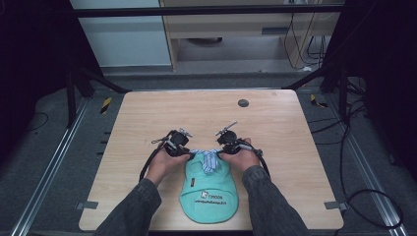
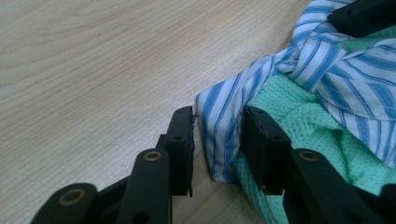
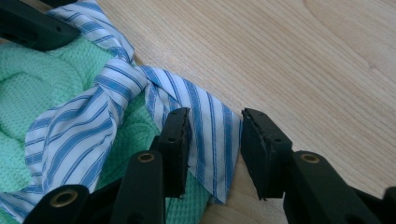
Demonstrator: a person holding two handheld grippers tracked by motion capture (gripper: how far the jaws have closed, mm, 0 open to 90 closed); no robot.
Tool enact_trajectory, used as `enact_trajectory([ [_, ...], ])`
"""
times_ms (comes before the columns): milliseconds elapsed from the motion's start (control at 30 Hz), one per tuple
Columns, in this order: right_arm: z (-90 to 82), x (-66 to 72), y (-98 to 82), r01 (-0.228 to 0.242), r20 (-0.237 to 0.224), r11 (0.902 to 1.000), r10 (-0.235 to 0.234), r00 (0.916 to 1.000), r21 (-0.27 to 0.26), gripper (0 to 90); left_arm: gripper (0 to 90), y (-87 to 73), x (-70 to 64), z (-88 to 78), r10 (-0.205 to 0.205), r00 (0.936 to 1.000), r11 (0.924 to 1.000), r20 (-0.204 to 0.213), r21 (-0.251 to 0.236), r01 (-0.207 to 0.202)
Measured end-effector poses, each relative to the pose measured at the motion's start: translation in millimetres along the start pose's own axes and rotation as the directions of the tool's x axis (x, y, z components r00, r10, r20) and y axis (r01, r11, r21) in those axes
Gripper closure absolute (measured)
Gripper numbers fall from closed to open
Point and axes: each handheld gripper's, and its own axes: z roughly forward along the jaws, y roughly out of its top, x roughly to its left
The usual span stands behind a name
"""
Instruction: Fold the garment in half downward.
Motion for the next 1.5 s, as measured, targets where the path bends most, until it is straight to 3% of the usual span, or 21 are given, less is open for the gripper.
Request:
enact_trajectory([
  [200,-0.1,0.8,0.0,-0.013,-0.009,0.9999,0.013,0.9999,0.009,65.3,70.2,2.3,-2.1,1.2,0.010,0.9999,0.9999,0.005,0.005,-0.011],
  [533,-0.4,4.2,0.5,0.018,-0.024,0.9997,-0.018,0.9996,0.017,77.4,83.1,3.1,-3.1,2.4,0.037,0.9993,0.9993,0.003,0.003,-0.037],
  [1500,-6.8,8.8,2.0,0.119,-0.004,0.9927,-0.119,0.9928,0.018,83.3,86.8,5.7,-4.4,-3.1,0.105,0.9945,0.9944,0.001,0.012,-0.105],
])
